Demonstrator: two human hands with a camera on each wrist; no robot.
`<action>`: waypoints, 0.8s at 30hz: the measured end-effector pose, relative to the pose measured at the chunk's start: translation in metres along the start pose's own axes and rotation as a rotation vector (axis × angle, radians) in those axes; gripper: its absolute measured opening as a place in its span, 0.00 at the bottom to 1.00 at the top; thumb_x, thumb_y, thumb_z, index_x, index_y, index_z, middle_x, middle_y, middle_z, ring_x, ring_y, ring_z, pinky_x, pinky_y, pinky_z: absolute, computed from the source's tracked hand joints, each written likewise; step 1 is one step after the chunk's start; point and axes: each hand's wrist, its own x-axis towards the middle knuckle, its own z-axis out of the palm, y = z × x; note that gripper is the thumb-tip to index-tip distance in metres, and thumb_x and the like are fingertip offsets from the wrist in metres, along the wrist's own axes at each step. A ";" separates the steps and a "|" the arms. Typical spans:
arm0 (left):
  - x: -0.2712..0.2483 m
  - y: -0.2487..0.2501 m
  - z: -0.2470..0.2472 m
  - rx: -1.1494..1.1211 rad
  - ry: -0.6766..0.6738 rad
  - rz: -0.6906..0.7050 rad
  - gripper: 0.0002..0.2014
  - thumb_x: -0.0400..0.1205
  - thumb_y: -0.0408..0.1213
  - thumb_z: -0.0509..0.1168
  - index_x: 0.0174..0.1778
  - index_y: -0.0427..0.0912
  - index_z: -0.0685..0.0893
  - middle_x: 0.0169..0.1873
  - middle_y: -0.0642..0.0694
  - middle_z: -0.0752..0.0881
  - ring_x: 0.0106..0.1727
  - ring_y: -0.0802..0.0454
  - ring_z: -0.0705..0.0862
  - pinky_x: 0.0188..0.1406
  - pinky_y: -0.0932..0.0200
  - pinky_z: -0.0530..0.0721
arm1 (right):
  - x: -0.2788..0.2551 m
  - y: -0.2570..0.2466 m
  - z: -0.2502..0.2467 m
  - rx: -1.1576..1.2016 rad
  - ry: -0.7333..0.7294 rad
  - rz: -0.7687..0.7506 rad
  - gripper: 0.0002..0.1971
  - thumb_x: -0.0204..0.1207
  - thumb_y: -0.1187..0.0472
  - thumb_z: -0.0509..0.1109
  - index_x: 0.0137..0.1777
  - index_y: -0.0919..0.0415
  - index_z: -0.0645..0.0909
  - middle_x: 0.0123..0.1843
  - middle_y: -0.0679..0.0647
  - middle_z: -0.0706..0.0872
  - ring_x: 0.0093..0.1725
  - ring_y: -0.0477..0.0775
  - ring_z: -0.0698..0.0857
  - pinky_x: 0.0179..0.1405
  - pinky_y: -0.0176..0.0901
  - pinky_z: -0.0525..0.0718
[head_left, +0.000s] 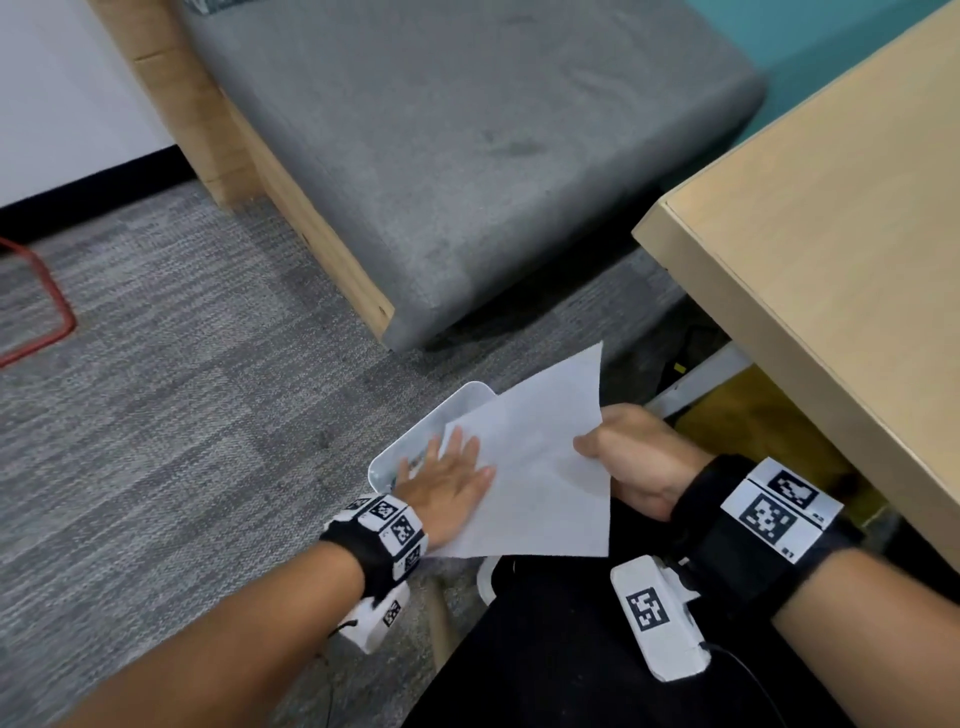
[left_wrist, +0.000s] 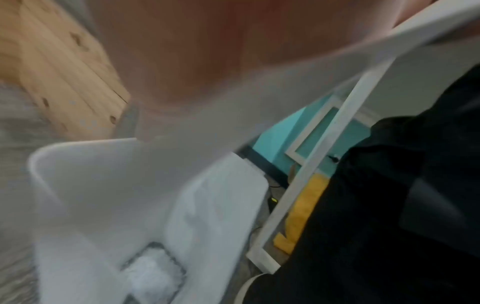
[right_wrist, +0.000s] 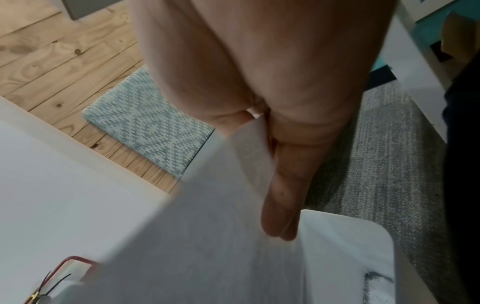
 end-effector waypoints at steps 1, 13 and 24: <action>-0.003 -0.003 -0.004 -0.025 0.024 0.020 0.34 0.86 0.66 0.34 0.88 0.59 0.39 0.85 0.59 0.33 0.87 0.53 0.32 0.84 0.36 0.36 | 0.000 0.000 0.000 -0.007 0.000 -0.003 0.17 0.80 0.78 0.56 0.49 0.65 0.86 0.52 0.62 0.92 0.56 0.67 0.89 0.63 0.66 0.85; 0.004 -0.015 0.011 0.100 -0.043 -0.098 0.37 0.84 0.66 0.32 0.89 0.55 0.41 0.89 0.52 0.39 0.88 0.50 0.39 0.84 0.35 0.43 | -0.006 -0.009 0.002 -0.120 0.017 -0.057 0.16 0.77 0.77 0.56 0.48 0.68 0.87 0.51 0.64 0.92 0.53 0.69 0.89 0.61 0.69 0.85; -0.017 0.044 -0.003 -0.239 0.117 0.339 0.31 0.88 0.64 0.39 0.85 0.67 0.35 0.86 0.62 0.34 0.85 0.62 0.31 0.84 0.50 0.34 | -0.002 -0.011 0.007 -0.100 0.068 -0.096 0.17 0.69 0.74 0.57 0.45 0.70 0.88 0.49 0.68 0.92 0.52 0.72 0.89 0.61 0.72 0.84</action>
